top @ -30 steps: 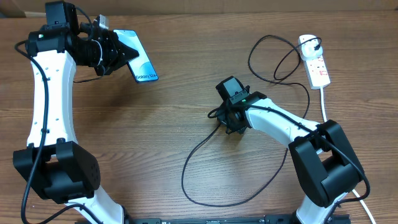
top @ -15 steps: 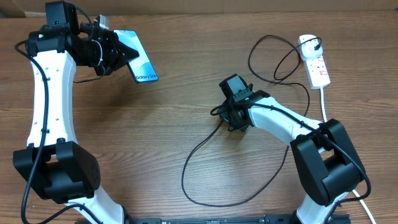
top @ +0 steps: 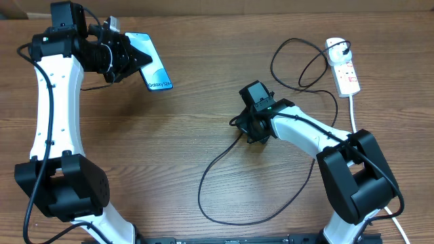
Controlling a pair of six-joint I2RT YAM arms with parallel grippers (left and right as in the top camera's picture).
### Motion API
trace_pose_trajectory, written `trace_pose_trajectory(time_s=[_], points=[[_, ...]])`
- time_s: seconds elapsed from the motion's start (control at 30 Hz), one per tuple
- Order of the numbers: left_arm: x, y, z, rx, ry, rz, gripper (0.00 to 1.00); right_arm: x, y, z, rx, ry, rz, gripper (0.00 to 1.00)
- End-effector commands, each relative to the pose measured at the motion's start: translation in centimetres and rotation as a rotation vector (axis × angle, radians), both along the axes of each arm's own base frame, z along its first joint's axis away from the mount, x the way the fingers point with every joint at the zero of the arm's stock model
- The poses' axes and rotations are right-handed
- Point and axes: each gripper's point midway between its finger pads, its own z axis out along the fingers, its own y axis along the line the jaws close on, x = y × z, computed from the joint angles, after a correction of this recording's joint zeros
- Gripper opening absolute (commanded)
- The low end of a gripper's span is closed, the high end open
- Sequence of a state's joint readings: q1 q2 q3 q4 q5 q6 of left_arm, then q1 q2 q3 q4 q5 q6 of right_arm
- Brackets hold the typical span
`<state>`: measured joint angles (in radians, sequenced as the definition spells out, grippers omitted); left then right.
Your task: Plug charger to phone and switch on socket
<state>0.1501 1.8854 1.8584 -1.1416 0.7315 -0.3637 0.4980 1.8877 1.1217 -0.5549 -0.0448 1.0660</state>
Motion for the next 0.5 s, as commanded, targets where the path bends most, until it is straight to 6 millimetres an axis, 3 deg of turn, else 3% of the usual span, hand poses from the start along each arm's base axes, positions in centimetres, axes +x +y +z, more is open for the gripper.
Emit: trace_pose_trajectory(time_s=[0.0, 0.33, 0.47], points=[[-0.01, -0.55, 0.4, -0.008, -0.022, -0.031, 0.04, 0.07, -0.41, 0.16, -0.013, -0.014, -0.008, 0.15], [-0.06, -0.56, 0.37, -0.007, -0.021, -0.034, 0.04, 0.28, -0.78, 0.14, -0.034, -0.025, -0.015, 0.14], [-0.07, -0.56, 0.37, -0.007, -0.02, -0.034, 0.04, 0.31, -0.77, 0.15, -0.033, -0.026, -0.015, 0.1]])
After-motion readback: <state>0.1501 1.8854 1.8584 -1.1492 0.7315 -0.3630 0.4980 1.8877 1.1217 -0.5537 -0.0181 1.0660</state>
